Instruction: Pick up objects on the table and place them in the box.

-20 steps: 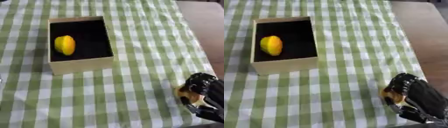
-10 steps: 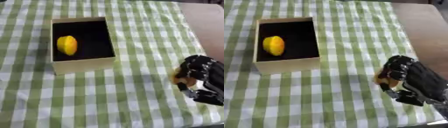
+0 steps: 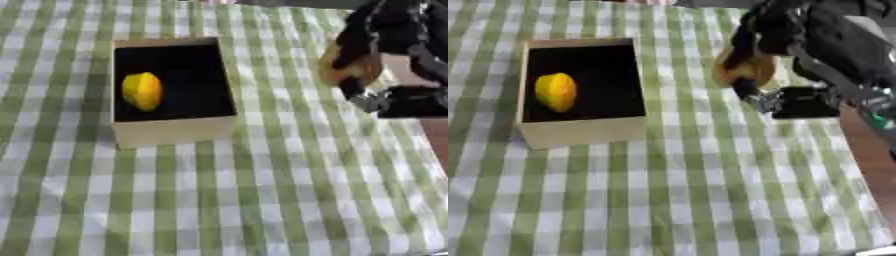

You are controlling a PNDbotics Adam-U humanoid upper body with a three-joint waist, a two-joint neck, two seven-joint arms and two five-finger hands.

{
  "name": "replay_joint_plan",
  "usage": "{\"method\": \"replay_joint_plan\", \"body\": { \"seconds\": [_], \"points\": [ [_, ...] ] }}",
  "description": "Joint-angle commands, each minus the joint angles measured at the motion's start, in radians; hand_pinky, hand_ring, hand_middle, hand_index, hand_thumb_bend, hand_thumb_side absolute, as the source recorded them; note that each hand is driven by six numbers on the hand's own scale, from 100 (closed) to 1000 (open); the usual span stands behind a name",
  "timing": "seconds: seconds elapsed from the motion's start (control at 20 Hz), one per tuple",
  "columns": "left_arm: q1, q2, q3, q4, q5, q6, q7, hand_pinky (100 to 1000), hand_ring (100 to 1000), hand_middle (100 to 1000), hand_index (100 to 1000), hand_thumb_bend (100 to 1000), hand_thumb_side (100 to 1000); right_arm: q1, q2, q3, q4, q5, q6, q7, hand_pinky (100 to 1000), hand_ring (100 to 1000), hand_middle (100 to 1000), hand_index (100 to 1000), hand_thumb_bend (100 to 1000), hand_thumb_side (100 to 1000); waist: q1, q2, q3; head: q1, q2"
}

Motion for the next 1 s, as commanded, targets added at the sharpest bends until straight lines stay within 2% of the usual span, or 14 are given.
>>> {"method": "replay_joint_plan", "body": {
  "seconds": [0.05, 0.25, 0.4, 0.65, 1.0],
  "points": [
    [-0.036, 0.003, -0.008, -0.016, 0.015, -0.037, 0.000, 743, 744, 701, 810, 128, 594, -0.107, 0.046, 0.014, -0.010, -0.080, 0.074, 0.097, 732, 650, 536, 639, 100, 100, 0.002, -0.020, 0.014, -0.033, -0.015],
    [-0.090, 0.000, -0.025, -0.016, 0.045, -0.090, -0.011, 742, 746, 699, 811, 162, 543, -0.244, 0.143, 0.038, 0.015, -0.085, 0.185, 0.173, 734, 650, 536, 638, 100, 100, 0.000, -0.013, 0.061, -0.079, -0.020],
    [-0.123, -0.007, -0.041, -0.016, 0.075, -0.113, -0.032, 742, 747, 698, 811, 176, 523, -0.320, 0.212, 0.061, 0.109, -0.063, 0.221, 0.206, 738, 647, 533, 636, 100, 100, -0.002, -0.007, 0.089, -0.099, -0.021],
    [-0.159, -0.021, -0.059, -0.016, 0.114, -0.123, -0.069, 743, 748, 699, 812, 182, 517, -0.377, 0.313, 0.103, 0.268, 0.001, 0.215, 0.243, 746, 648, 532, 636, 100, 100, -0.006, 0.002, 0.115, -0.116, -0.028],
    [-0.178, -0.033, -0.067, -0.016, 0.139, -0.122, -0.098, 744, 749, 700, 813, 177, 525, -0.372, 0.427, 0.164, 0.449, 0.161, 0.165, 0.245, 747, 649, 532, 639, 100, 100, -0.010, 0.017, 0.149, -0.130, -0.043]
  ]
}}
